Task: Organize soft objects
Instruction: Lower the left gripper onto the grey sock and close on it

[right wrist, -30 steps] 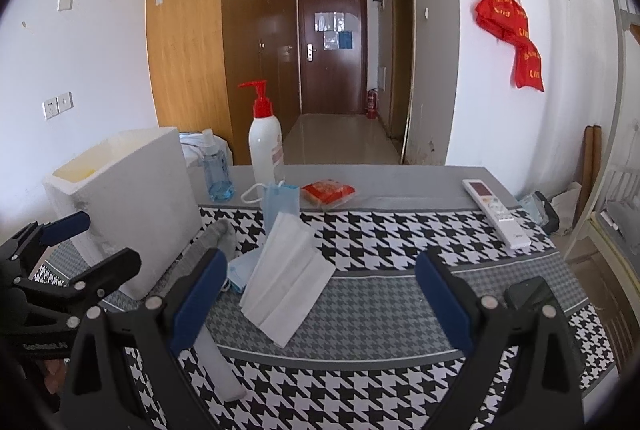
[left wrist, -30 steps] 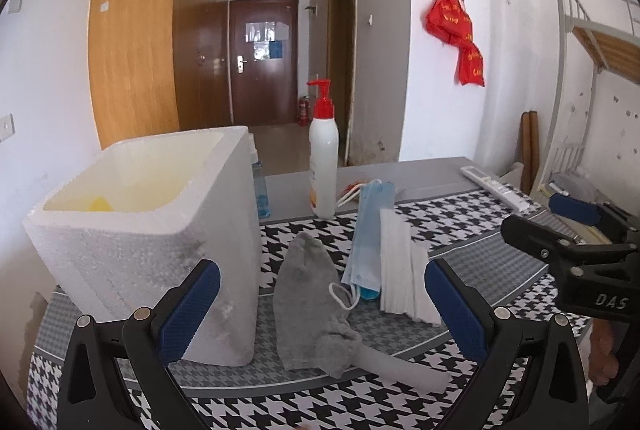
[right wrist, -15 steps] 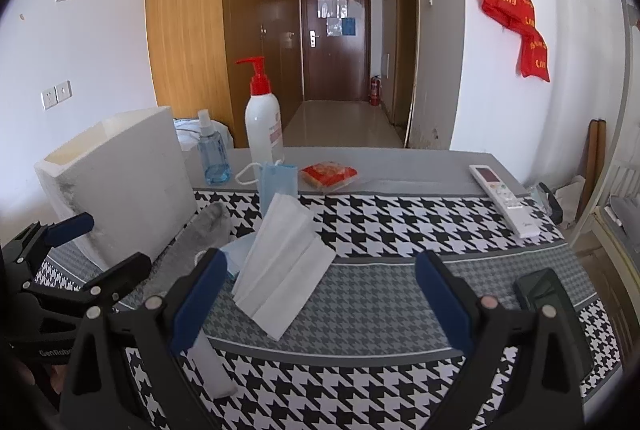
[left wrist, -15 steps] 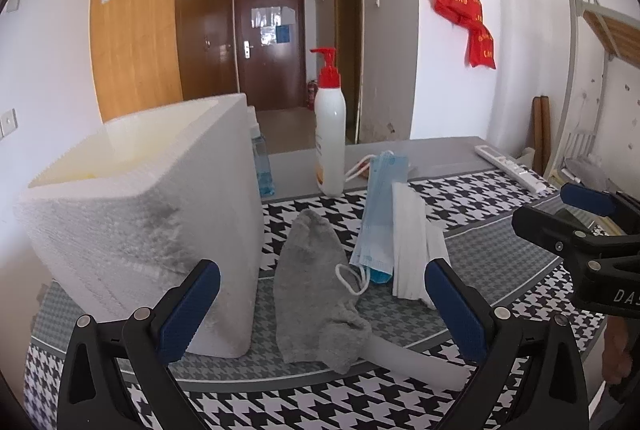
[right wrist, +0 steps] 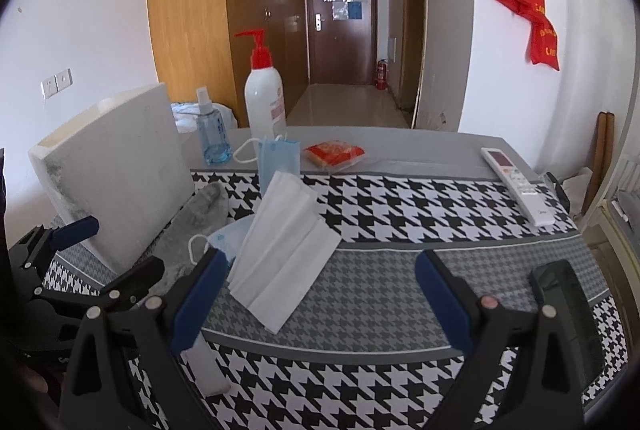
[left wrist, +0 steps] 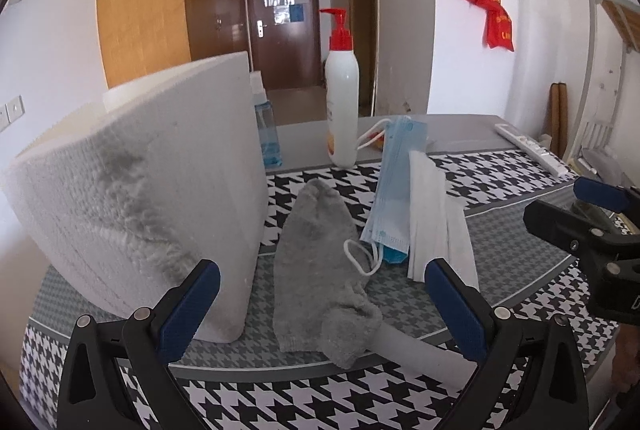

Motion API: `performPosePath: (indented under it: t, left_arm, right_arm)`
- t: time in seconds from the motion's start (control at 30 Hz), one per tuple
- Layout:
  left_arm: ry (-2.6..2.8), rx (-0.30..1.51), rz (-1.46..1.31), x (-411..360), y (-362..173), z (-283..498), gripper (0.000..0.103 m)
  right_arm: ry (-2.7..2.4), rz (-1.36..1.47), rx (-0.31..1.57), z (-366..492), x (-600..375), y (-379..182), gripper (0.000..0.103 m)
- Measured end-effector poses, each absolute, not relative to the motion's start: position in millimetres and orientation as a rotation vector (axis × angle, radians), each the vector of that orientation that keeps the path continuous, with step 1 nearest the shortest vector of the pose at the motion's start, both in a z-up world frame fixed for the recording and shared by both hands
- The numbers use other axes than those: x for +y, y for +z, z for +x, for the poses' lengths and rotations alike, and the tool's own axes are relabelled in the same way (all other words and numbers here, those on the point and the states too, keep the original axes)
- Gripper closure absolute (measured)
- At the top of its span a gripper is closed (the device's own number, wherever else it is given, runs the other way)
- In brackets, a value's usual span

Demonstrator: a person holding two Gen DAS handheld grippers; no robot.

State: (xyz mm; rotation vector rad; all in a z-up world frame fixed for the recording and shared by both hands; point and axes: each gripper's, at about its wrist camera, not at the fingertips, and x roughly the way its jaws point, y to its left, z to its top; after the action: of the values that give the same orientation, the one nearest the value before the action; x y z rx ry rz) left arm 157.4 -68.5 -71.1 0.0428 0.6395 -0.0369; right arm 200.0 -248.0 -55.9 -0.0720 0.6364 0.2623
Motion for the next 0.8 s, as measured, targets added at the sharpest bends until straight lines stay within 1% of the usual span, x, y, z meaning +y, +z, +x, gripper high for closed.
performPosePath:
  t: [0.13,0.3,0.47,0.67,0.73,0.8]
  left_arm:
    - [-0.019,0.653,0.045,-68,-76,159,0.001]
    - [-0.004,0.674,0.057,-71,-81,163,0.006]
    - [0.015,0.691,0.064,-72,-85,167,0.008]
    - [0.006,0.725,0.069,-76,-90,173,0.018]
    - [0.013,0.737,0.075,-77,-93,176,0.018]
    - [0.022,0.751,0.068,-75,-94,179,0.022]
  right_arm:
    - [0.273,-0.076,0.656,204,-245,-61,0.006]
    - [0.281,-0.078,0.67,207,-244,-65,0.006]
    - [0.29,-0.083,0.69,211,-241,-70,0.006]
    - [0.299,-0.082,0.714,218,-240,-76,0.006]
    - [0.304,-0.08,0.717,219,-240,-77,0.006]
    - [0.309,-0.081,0.721,220,-240,-78,0.006]
